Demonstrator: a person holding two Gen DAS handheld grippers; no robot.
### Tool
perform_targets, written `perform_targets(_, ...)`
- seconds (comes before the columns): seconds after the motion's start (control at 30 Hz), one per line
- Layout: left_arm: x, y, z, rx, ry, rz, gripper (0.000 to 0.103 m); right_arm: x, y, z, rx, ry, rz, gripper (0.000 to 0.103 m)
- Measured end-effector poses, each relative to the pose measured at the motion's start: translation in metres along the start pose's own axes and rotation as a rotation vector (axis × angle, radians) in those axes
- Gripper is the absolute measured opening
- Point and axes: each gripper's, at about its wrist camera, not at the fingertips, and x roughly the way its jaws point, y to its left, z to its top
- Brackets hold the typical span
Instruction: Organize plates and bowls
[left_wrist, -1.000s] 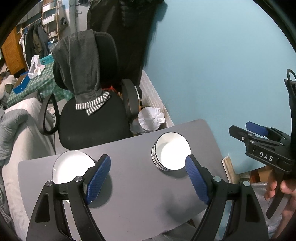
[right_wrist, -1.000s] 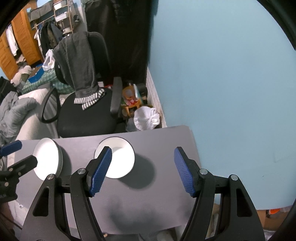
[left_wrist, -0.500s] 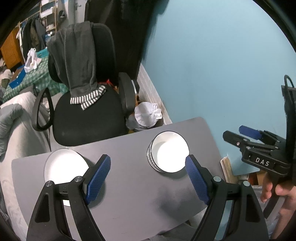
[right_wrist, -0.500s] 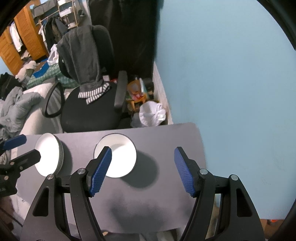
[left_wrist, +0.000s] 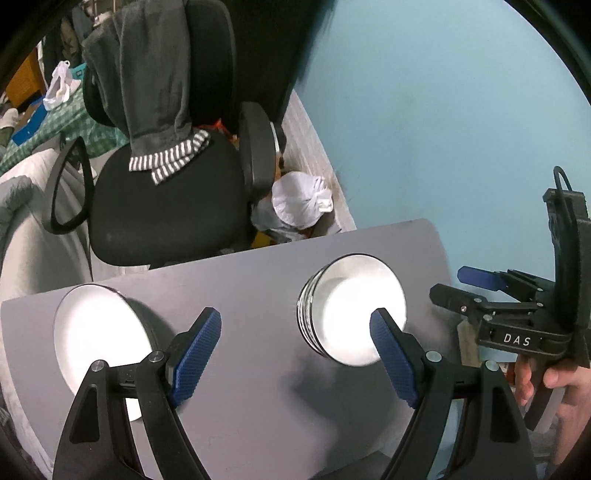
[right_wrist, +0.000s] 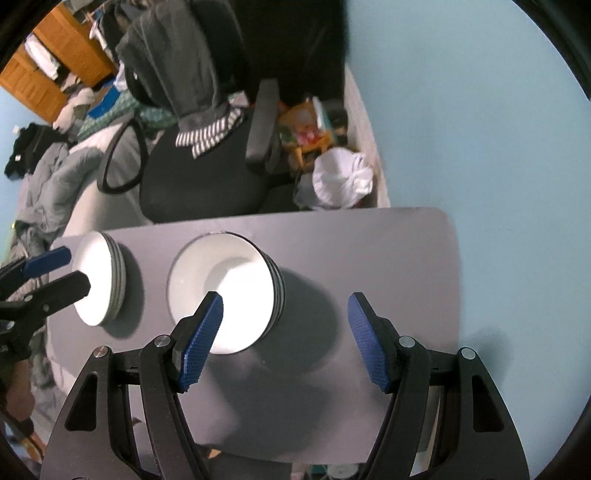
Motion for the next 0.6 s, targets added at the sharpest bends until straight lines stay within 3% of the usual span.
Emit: perform_targets(0.6, 0.096, 0.007, 0.010, -0.032, 0.166, -0.019, 0.084, 0.078, -0.015, 0.010, -0.094, 0.154, 0.173, 0.069)
